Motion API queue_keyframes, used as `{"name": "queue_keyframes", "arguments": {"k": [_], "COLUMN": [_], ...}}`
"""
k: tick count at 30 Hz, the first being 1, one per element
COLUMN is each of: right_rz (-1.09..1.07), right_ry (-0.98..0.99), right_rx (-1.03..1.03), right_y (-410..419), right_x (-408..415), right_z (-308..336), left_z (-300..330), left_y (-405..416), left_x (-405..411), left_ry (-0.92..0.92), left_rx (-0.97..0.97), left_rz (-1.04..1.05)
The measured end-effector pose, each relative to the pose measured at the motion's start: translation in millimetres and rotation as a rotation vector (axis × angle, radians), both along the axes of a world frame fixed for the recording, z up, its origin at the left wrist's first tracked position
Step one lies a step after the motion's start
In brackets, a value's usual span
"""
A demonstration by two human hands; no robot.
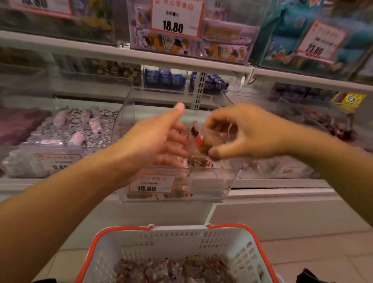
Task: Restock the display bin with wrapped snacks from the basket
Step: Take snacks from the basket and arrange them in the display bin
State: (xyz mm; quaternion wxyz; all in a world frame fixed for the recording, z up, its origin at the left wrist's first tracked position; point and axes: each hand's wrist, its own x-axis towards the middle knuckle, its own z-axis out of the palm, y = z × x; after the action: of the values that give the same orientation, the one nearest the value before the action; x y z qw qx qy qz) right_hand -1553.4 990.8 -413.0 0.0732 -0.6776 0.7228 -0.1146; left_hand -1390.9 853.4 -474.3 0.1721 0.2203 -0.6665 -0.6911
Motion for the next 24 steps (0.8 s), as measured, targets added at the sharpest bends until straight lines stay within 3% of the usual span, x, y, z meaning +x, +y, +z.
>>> {"name": "queue_keyframes", "arguments": {"k": [3,8,11,18,24], "right_rz": [-0.049,-0.002,0.045,0.014,-0.011], "right_ry": [0.222,0.393,0.448,0.443,0.474], "right_rx": [0.223,0.636,0.635,0.493,0.592], "right_y": [-42.2,-85.5,-95.8,-95.0,-104.0], "right_x": [-24.1,-29.4,-32.8,-37.2,-34.8], "right_z": [0.3,-42.3,-64.4,-72.2,-68.4], "left_z": [-6.3,-20.2,-25.6,-29.6,-30.3], "left_y": [-18.6,-24.6,-23.0,-25.0,-24.3], "left_x": [-3.3,-5.9,-11.0,-12.5,-11.2], "left_ry": [0.055,0.043,0.004,-0.004,-0.024], "left_rx": [-0.304,-0.344,-0.436,-0.453,-0.476], "left_rz": [0.318,0.323,0.305,0.261,0.263]}}
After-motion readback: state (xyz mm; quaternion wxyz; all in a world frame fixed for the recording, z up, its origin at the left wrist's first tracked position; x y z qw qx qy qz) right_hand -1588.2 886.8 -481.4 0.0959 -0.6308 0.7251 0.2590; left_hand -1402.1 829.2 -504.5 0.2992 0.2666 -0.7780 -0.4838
